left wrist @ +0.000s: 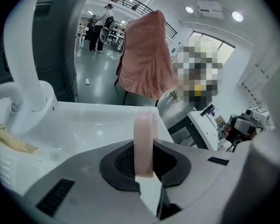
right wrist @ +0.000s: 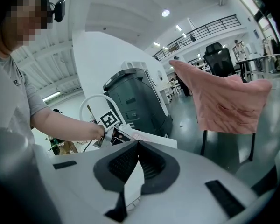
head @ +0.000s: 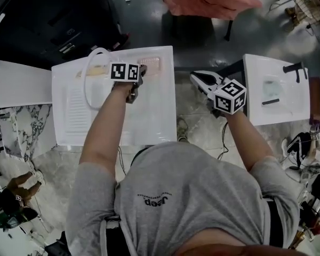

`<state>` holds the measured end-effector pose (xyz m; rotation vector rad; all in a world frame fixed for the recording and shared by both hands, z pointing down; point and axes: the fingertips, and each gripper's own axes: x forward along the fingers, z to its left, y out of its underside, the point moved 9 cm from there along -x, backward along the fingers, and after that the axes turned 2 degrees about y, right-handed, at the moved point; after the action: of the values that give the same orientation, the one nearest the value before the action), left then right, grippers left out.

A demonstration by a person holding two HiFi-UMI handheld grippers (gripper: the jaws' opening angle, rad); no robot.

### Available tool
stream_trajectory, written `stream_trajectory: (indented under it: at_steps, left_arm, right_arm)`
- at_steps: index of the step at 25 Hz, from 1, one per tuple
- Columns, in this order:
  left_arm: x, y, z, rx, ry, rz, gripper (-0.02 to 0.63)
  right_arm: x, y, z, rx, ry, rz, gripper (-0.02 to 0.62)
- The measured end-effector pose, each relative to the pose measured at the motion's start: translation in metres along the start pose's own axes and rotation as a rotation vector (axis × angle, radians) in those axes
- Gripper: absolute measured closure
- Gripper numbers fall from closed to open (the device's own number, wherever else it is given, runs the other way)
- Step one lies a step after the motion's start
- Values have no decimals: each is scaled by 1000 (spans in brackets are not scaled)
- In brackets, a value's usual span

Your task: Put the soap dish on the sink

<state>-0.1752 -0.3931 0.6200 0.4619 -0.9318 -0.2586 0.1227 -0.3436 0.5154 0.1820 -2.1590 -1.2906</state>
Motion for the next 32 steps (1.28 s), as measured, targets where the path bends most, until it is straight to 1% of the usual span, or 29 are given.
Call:
stream_trajectory:
  at_steps: [5,12,17,23,26,28,29,30,32]
  left_arm:
    - [8,-6,3,1,-17,21,554]
    - [19,-9,14,-10,-86,85,491]
    - [25,-10,18,-29,-109,116,462]
    - [30,-13,26,-42,-134,131,432]
    - [33,-14,31,-46,-163,144,406]
    - [35,-14,33,-29,-206,156,383]
    - [37,-13,34,-5,-241,164,371]
    - [38,-13,34,31,-281,171,420]
    - [42,-15,30,116,-349,174,402]
  right_arm:
    - [1,5,-1,10,-6,9,543]
    - [1,10,-3,22,-12,19,543]
    - [-1,14,-4,28,-13,22,543]
    - [0,16,-5,36,-13,27,543]
    - [0,17,-7,37,-13,32,543]
    - [0,18,-8,40,-15,35,543]
    - [1,19,-8,42,-16,37,543]
    - [1,20,-8,45,-18,38,543]
    - [2,21,-9,52,-21,38,543]
